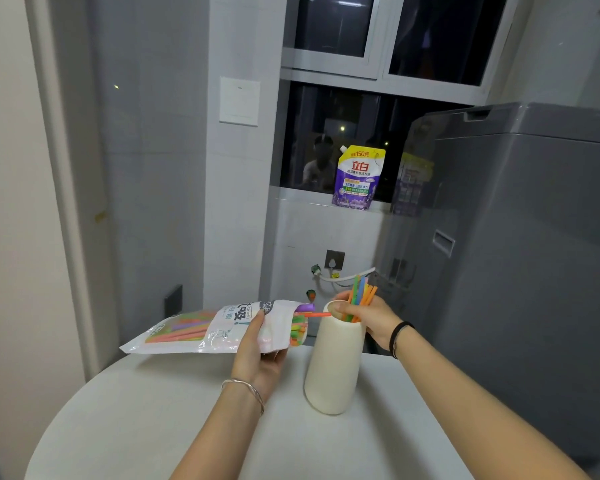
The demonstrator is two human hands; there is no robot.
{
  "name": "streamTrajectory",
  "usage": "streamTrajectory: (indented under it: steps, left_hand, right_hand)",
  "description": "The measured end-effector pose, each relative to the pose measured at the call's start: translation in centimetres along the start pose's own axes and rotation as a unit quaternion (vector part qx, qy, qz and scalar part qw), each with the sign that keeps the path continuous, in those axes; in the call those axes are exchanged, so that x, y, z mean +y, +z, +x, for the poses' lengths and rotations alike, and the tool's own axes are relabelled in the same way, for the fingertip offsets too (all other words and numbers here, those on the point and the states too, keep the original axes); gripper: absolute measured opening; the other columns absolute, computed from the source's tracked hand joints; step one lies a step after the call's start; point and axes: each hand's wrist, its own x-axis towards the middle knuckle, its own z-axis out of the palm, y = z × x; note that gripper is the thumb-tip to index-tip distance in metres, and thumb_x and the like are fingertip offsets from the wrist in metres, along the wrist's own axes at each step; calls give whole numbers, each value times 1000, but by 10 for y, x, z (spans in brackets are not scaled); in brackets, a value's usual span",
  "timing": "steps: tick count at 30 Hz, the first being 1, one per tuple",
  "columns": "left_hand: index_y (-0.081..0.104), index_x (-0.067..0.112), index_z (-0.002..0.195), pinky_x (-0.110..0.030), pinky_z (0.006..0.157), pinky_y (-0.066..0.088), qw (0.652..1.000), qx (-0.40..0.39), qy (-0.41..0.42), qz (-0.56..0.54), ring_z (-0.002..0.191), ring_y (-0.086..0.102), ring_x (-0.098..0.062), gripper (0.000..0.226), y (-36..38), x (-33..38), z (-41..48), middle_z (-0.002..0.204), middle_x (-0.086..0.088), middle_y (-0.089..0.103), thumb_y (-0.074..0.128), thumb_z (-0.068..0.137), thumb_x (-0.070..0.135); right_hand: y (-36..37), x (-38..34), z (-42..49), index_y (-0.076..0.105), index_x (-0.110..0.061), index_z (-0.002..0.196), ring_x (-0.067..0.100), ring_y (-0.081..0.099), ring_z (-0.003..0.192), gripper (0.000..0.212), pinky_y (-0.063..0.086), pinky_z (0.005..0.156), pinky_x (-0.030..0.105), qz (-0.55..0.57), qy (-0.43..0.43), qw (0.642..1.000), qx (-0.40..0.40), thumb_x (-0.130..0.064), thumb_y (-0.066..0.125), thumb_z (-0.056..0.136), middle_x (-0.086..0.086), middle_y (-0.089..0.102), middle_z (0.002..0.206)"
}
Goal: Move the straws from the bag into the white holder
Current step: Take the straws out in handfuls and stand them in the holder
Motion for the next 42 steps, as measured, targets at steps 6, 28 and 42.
streamTrajectory:
  steps: [6,28,42]
  left_hand:
    - [56,18,121,-27,59,59,1000,1,1,0,86,65,-19,27,-1,0,-13,97,-4,69,60,94,21]
    - [51,8,141,-33,79,57,998,3,60,27,116,62,-28,48,-37,1,-102,137,-15,60,56,97,24]
    - [48,8,143,-38,92,52,998,31,53,-9,130,55,-31,49,-45,0,-94,139,-16,58,57,96,19]
  right_hand:
    - [2,-19,-26,49,-15,126,17,45,121,59,40,105,38,-12,-116,986,121,-13,77,74,0,49,129]
    - [99,18,-148,56,-15,83,13,52,65,10,43,62,24,73,-210,964,143,-17,54,93,-1,54,70]
    - [90,21,-146,54,-14,76,4,40,39,22,33,38,15,253,-82,949,170,-26,50,95,1,45,54]
